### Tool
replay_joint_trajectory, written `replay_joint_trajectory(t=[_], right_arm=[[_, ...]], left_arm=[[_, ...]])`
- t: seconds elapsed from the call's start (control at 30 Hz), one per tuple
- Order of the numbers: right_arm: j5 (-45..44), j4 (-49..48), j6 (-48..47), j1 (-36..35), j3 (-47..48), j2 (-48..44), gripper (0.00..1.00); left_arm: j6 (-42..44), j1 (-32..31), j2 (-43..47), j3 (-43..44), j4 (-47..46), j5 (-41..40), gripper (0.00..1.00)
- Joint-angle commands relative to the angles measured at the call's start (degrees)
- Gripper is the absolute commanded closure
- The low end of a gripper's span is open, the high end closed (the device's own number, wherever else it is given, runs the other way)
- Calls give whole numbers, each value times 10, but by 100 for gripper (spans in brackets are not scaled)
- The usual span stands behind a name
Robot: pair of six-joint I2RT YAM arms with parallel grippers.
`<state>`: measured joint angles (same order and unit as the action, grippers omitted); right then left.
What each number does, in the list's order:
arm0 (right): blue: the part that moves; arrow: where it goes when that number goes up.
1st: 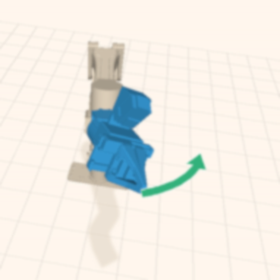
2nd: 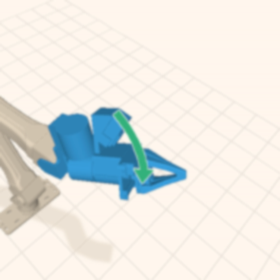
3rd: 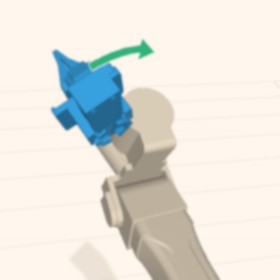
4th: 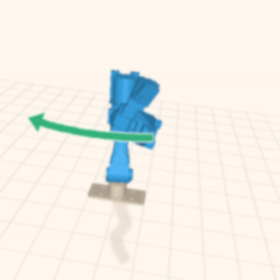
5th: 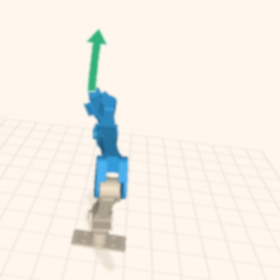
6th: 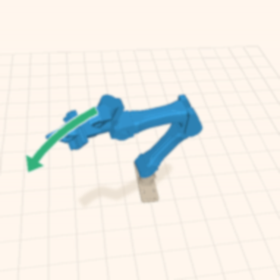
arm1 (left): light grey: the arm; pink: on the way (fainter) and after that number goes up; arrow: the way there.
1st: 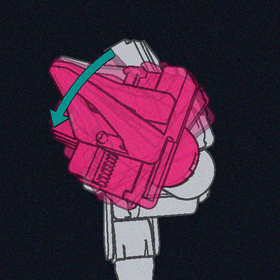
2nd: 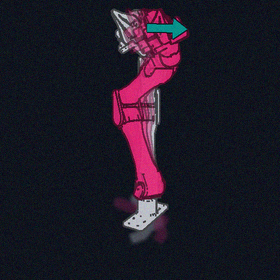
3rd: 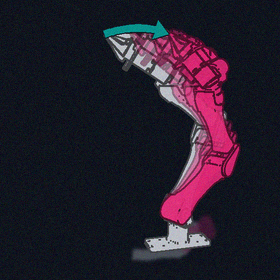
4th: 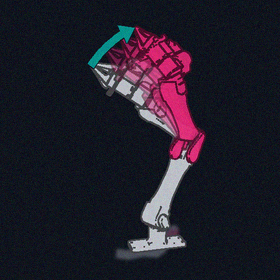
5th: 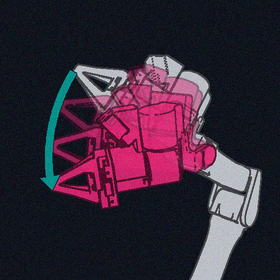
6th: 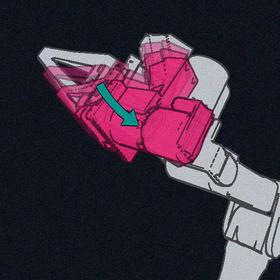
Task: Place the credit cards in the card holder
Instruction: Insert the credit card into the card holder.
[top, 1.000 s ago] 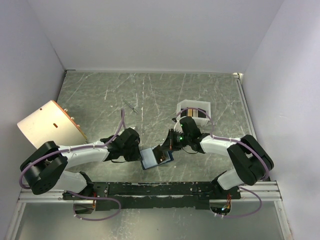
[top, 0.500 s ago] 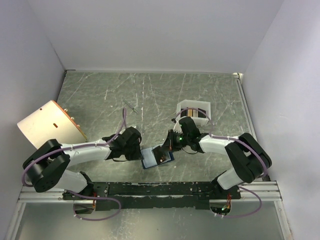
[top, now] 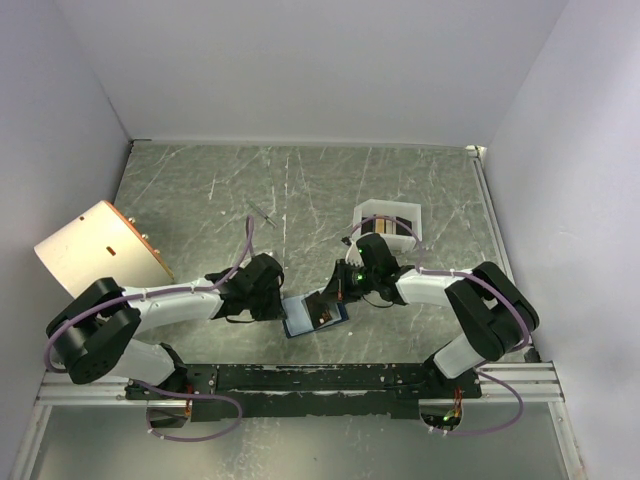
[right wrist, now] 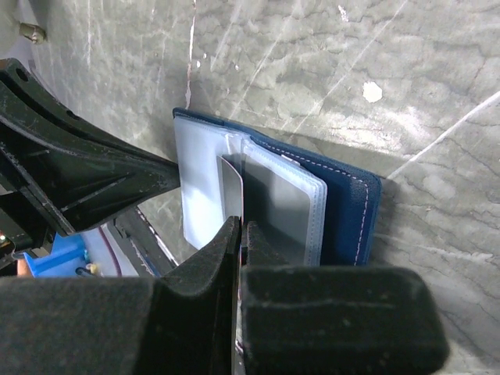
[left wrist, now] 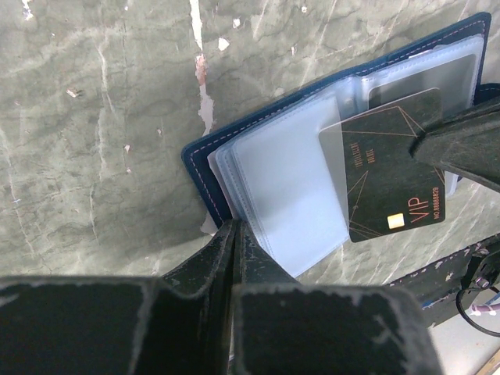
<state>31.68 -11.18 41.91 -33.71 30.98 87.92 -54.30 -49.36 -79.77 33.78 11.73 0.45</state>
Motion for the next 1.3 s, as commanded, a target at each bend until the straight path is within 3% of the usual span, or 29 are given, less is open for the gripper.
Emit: replay_joint_trajectory(t=[0.0,1.03,1.27], right_arm=[[-27,-8,-10,2,3,11,100],[-60,-33,14,-18,-22,15,100],[-95,32,5,-31,-1,-16,74]], left_arm=[[2,-3,-15,-8,12,-17,89],[-17,-7,-5,-32,-34,15,88],[-16,-7,-4,-33,-39,19,87]])
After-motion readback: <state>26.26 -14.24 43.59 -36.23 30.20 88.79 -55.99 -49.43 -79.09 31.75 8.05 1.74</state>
